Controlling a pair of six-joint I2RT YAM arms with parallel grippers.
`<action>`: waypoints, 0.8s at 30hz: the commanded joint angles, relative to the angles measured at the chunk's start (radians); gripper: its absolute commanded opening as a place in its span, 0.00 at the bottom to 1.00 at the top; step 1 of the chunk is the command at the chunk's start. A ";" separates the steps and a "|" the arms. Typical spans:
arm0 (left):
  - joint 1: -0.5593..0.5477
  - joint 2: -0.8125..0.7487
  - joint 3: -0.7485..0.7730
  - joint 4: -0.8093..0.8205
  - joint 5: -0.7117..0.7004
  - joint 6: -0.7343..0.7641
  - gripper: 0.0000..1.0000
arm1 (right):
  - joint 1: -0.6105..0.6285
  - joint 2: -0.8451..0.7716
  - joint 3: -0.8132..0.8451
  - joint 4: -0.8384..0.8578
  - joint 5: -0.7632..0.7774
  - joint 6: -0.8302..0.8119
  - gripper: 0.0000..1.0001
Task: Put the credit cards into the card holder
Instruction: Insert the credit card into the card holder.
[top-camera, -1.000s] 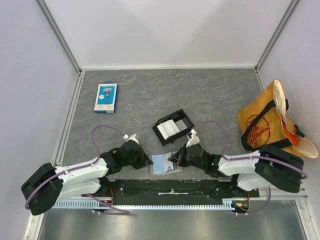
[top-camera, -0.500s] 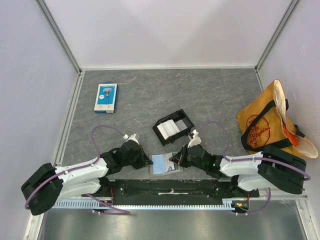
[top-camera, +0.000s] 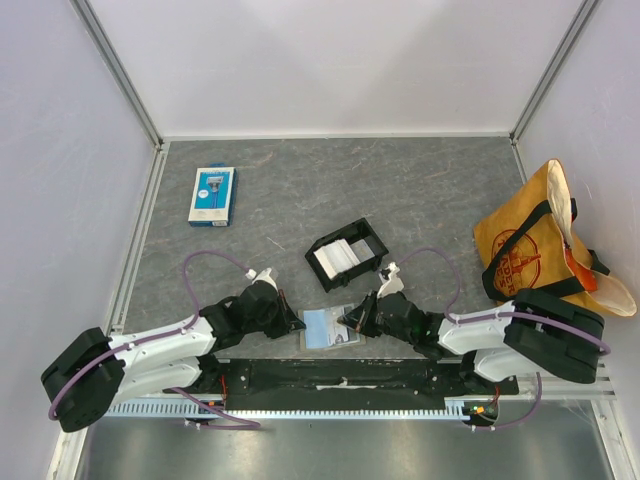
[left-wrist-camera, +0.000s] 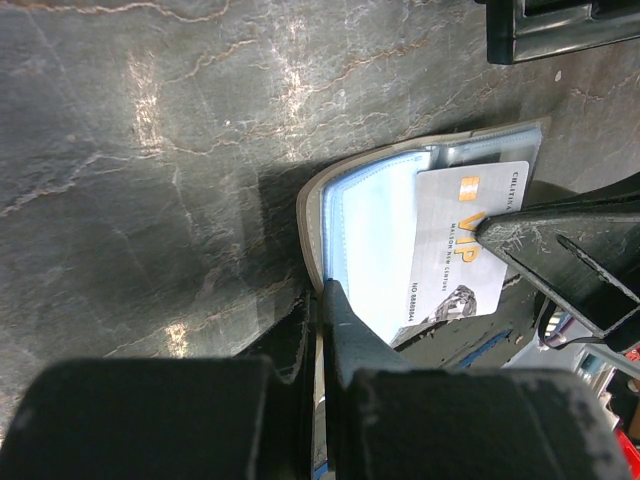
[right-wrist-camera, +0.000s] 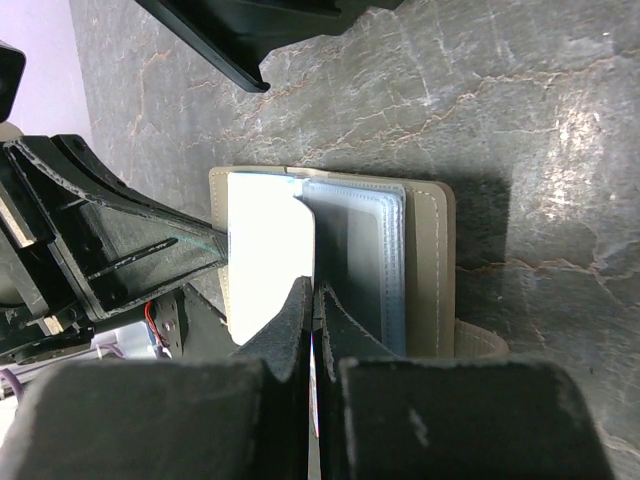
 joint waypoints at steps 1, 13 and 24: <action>0.003 -0.001 -0.007 -0.001 -0.034 0.005 0.02 | 0.011 0.051 -0.021 0.021 -0.014 0.018 0.00; 0.003 -0.009 -0.009 -0.004 -0.026 0.008 0.02 | 0.005 0.064 0.057 -0.048 0.047 -0.027 0.00; 0.003 -0.006 -0.014 0.014 -0.017 0.006 0.02 | 0.008 0.157 0.072 0.003 -0.028 -0.019 0.00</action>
